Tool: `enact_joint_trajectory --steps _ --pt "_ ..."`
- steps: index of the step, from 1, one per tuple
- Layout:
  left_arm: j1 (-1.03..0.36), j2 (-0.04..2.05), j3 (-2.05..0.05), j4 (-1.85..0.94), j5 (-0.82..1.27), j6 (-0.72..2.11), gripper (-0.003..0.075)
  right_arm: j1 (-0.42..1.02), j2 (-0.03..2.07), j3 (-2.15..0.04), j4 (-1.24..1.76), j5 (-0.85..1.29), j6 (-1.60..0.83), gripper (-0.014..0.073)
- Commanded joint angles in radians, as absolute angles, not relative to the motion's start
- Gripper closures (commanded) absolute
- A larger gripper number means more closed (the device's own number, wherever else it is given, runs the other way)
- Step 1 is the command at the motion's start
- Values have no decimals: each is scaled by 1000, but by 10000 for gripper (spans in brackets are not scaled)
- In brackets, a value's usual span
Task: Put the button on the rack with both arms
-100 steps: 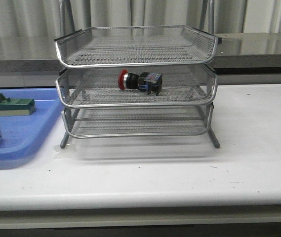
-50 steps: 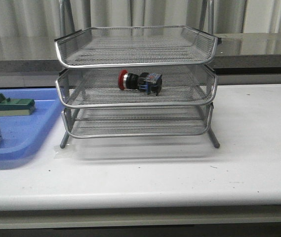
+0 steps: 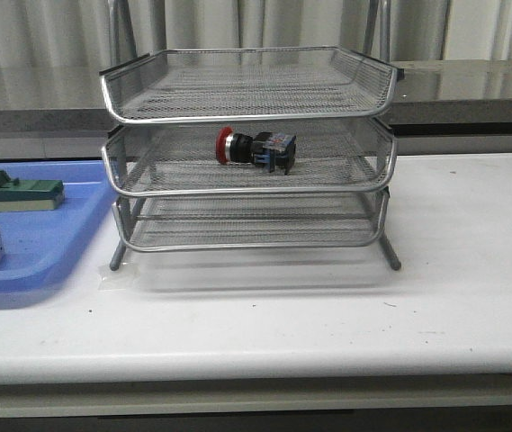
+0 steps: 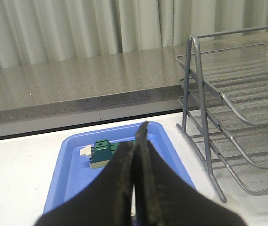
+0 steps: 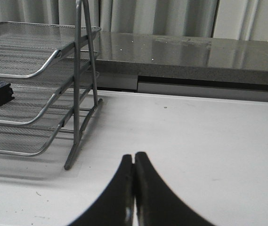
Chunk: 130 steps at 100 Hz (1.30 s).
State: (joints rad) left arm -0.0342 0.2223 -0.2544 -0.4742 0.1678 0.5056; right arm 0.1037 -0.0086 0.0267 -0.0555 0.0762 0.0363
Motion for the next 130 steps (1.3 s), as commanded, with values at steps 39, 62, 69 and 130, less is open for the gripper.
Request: enact_joint_trajectory --steps 39,62,69,130 --pt "-34 230 -282 -487 85 495 741 105 -27 27 -66 -12 37 652" --pt "-34 230 -282 -487 85 495 741 105 -27 27 -66 -12 37 652" --pt "-34 230 -282 -487 85 495 741 105 -27 27 -66 -12 37 652" --pt "-34 230 -275 -16 78 29 741 105 -27 27 -66 -12 37 652"
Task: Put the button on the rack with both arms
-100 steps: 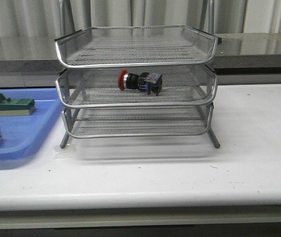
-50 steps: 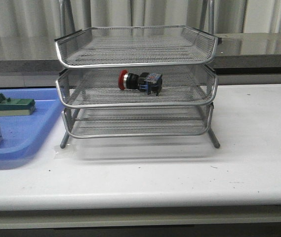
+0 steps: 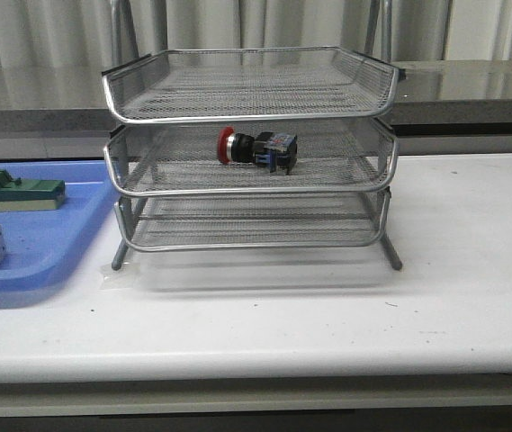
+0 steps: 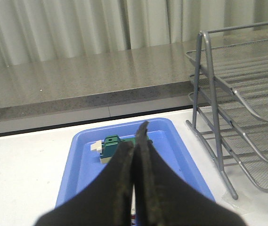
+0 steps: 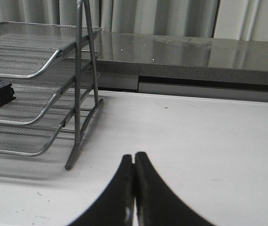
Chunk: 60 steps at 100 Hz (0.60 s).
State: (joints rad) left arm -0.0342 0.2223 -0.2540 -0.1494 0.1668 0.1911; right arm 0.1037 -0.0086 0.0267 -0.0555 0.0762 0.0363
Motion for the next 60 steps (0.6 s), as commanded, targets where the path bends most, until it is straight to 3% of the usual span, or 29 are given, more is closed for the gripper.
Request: enact_joint_trajectory --steps 1,24,60 --pt "-34 230 -276 -12 76 26 741 105 -27 27 -66 -12 37 652" --pt "-36 210 -176 0 -45 26 741 105 -27 27 -66 -12 37 652" --pt "-36 -39 -13 0 -77 26 741 105 -27 27 -66 -12 37 652"
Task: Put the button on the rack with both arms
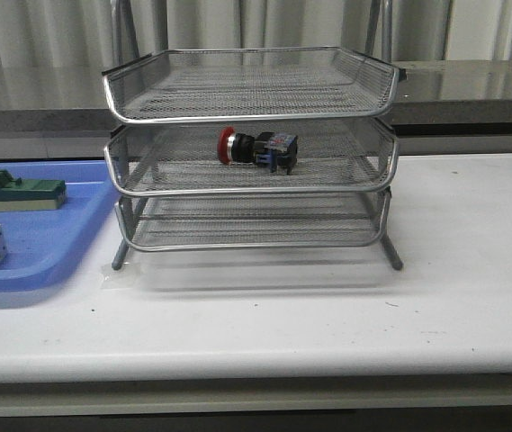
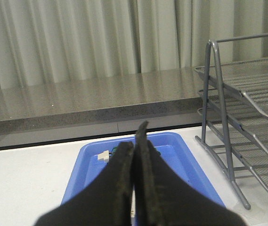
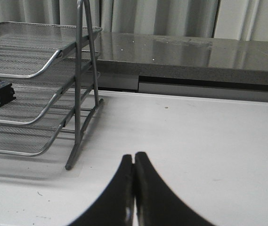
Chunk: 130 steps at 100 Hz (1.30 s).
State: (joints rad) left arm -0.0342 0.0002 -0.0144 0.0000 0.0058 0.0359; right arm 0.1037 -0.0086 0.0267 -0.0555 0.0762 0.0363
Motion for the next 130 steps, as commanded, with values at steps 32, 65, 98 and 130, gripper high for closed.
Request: enact_joint_trajectory --steps 32,65,98,130 --pt "-36 -36 37 43 -47 -80 741 105 -27 27 -66 -12 37 652" --pt "-36 -36 37 45 -47 -80 741 105 -27 27 -66 -12 37 652" --pt "-36 -36 37 45 -47 -80 741 105 -27 27 -66 -12 37 652" --pt "-36 -36 37 45 -47 -80 741 105 -27 27 -66 -12 37 652"
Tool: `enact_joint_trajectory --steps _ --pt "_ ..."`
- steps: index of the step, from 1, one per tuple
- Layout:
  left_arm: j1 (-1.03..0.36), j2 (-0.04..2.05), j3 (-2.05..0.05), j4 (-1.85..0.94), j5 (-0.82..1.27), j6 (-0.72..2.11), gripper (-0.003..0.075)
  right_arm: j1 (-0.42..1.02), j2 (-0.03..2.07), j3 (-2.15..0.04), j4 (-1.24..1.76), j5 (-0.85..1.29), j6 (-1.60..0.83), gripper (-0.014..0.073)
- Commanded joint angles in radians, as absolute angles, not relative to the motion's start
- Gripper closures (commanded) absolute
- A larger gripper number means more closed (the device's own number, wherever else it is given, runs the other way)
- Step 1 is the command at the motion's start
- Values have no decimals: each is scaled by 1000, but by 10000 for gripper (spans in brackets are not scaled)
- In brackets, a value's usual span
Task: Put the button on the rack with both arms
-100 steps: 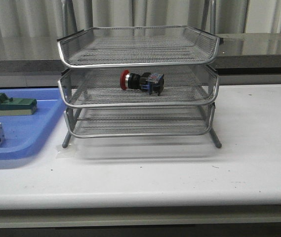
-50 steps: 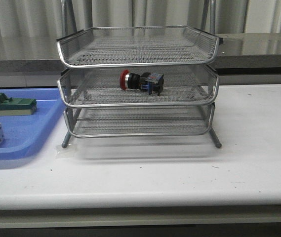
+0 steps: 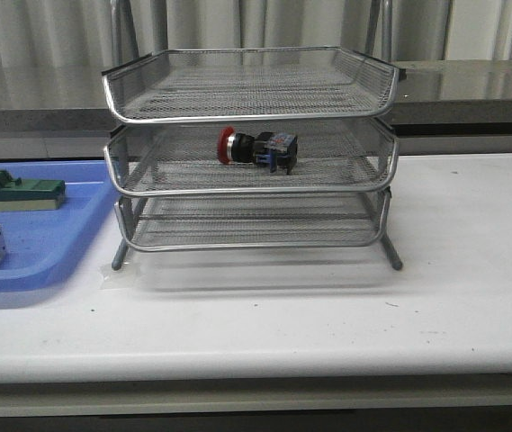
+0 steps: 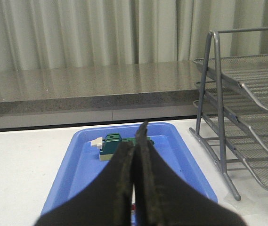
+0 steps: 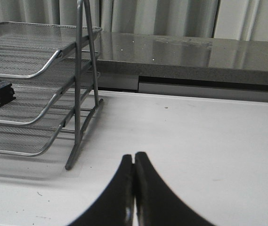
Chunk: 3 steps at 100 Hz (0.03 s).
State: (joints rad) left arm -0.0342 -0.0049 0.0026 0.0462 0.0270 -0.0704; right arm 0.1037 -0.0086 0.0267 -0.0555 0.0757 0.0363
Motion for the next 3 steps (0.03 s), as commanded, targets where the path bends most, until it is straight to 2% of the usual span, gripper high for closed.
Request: enact_joint_trajectory --steps 1,3 --pt "-36 -36 37 45 -47 -80 741 105 -27 27 -66 -12 37 652" --pt "-36 -36 37 45 -47 -80 741 105 -27 27 -66 -12 37 652"
